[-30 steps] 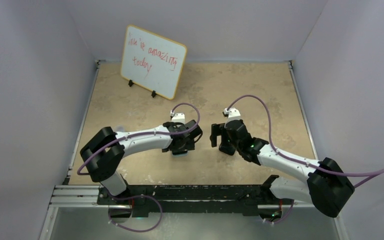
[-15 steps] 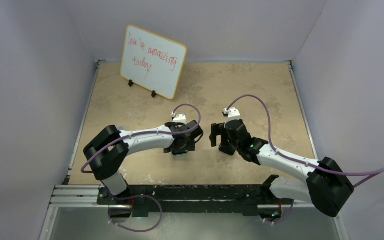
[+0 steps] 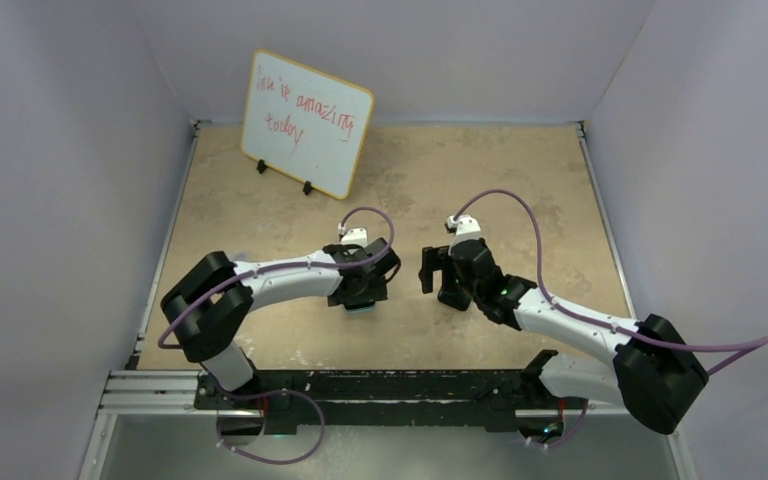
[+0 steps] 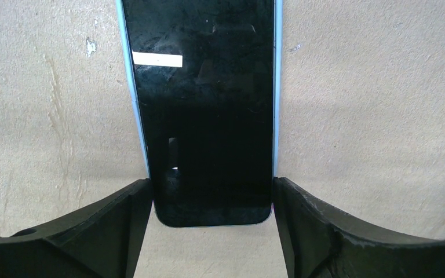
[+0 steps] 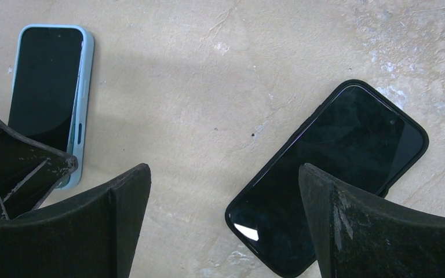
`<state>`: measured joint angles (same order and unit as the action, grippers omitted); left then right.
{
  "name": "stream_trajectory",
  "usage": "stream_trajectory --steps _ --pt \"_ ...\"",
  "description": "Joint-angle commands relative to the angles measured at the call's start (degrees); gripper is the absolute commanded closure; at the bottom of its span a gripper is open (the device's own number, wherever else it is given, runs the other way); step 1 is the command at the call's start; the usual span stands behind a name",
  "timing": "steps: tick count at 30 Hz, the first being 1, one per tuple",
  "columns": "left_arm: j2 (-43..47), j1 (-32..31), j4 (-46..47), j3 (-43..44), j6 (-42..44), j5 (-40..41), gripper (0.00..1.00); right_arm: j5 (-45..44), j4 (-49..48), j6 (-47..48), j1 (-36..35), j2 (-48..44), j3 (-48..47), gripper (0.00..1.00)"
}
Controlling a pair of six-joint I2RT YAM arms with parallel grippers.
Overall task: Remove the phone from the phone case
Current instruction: Pick up the phone at the center of the board.
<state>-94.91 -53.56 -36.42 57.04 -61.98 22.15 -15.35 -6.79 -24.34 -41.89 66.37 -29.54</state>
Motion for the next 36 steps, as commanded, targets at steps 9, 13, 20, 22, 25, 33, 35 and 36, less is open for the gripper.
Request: stream_trajectory --steps 9,13,20,22,25,33,35,36 --pt "1.79 0.87 3.92 -2.59 0.34 -3.17 0.38 7.96 -4.47 1.37 0.14 0.33 0.62 0.01" --pt "4.26 1.81 5.79 -3.51 1.24 -4.17 0.53 15.77 -9.24 3.17 0.1 1.13 0.54 0.02" --pt "12.32 7.69 14.87 -11.46 1.77 -13.39 0.61 27.94 -14.54 1.41 -0.27 6.96 -0.09 0.07" --pt "14.12 8.87 16.75 -13.5 1.77 -15.36 0.62 29.77 -15.77 1.4 -1.16 9.14 -0.61 0.08" --pt "16.12 10.04 18.71 -15.14 2.24 -17.23 0.62 31.95 -17.26 1.79 -2.89 12.4 -1.56 0.1" --pt "18.53 12.2 22.22 -17.94 4.27 -21.88 0.62 33.01 -20.61 3.72 -5.83 20.62 -4.75 0.19" --pt "19.27 12.95 22.63 -18.76 4.6 -23.58 0.62 32.98 -21.75 3.77 -5.88 22.07 -5.56 0.21" --pt "19.76 13.38 22.99 -19.17 4.74 -24.41 0.62 32.98 -22.35 3.77 -5.92 22.97 -5.83 0.23"
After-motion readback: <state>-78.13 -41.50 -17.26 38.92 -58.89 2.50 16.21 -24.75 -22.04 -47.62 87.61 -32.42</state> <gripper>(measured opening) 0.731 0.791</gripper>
